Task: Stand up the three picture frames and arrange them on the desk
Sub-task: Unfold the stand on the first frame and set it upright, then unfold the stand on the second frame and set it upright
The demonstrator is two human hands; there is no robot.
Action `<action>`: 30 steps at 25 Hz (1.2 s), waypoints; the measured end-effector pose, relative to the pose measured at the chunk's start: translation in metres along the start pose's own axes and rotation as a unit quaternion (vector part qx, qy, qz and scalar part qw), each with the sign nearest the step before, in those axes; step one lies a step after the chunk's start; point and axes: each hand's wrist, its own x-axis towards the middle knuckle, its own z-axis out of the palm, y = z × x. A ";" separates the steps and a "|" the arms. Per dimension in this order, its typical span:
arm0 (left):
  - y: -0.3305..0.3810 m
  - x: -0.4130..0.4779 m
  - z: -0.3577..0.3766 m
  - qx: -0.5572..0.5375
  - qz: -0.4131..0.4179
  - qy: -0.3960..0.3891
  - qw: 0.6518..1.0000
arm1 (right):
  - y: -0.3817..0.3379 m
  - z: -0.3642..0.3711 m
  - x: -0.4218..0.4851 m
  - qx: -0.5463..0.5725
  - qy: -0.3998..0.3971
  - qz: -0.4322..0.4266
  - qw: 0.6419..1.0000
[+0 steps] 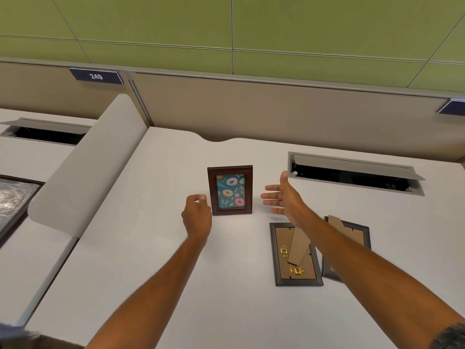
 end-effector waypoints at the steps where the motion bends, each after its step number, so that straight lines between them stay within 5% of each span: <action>1: -0.002 -0.007 0.002 0.004 0.003 -0.004 1.000 | 0.003 -0.008 -0.006 0.008 0.004 -0.001 1.000; 12: -0.010 -0.094 0.064 -0.053 0.066 -0.195 0.977 | 0.050 -0.104 -0.080 0.084 0.114 -0.018 0.990; 20: -0.005 -0.167 0.138 0.037 -0.001 -0.372 0.928 | 0.111 -0.191 -0.110 0.028 0.285 0.018 0.958; 25: -0.008 -0.205 0.176 0.138 0.021 -0.401 0.905 | 0.152 -0.230 -0.117 -0.034 0.322 0.050 0.945; 30: -0.010 -0.228 0.201 0.167 0.014 -0.356 0.919 | 0.172 -0.236 -0.114 -0.040 0.290 0.062 0.954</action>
